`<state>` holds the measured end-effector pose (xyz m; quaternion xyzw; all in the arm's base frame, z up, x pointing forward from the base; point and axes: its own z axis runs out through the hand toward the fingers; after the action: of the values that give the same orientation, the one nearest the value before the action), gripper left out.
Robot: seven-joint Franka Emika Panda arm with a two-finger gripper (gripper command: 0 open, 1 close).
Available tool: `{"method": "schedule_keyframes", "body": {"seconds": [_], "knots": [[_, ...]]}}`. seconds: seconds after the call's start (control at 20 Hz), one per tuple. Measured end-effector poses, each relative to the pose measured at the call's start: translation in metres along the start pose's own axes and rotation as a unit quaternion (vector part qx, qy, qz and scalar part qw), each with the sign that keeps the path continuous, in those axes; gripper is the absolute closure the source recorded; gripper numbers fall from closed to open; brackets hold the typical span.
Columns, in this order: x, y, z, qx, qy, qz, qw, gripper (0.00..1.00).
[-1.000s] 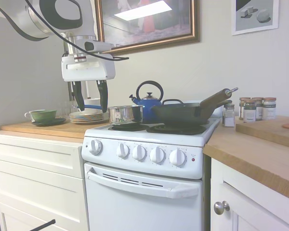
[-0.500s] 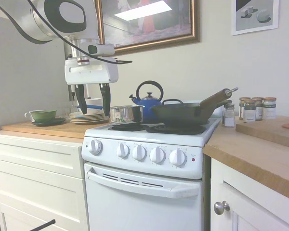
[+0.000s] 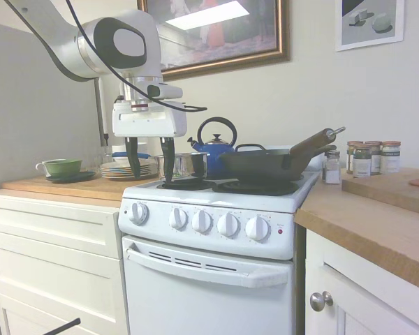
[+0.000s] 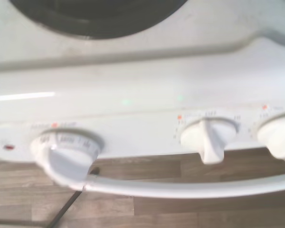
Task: Turn on the stove on the bottom left
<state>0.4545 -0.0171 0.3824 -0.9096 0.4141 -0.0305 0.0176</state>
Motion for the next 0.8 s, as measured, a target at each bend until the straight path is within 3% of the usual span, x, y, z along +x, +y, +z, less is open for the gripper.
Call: {"method": "schedule_keyframes", "body": {"seconds": [0.25, 0.3, 0.8], "knots": [[0.021, -0.011, 0.018, -0.011, -0.01, 0.01, 0.9998, 0.0], [0.024, -0.013, 0.02, -0.013, -0.011, 0.011, 0.9998, 1.0], [0.027, -0.017, 0.03, -0.022, -0.013, 0.012, 0.9996, 1.0]]}}
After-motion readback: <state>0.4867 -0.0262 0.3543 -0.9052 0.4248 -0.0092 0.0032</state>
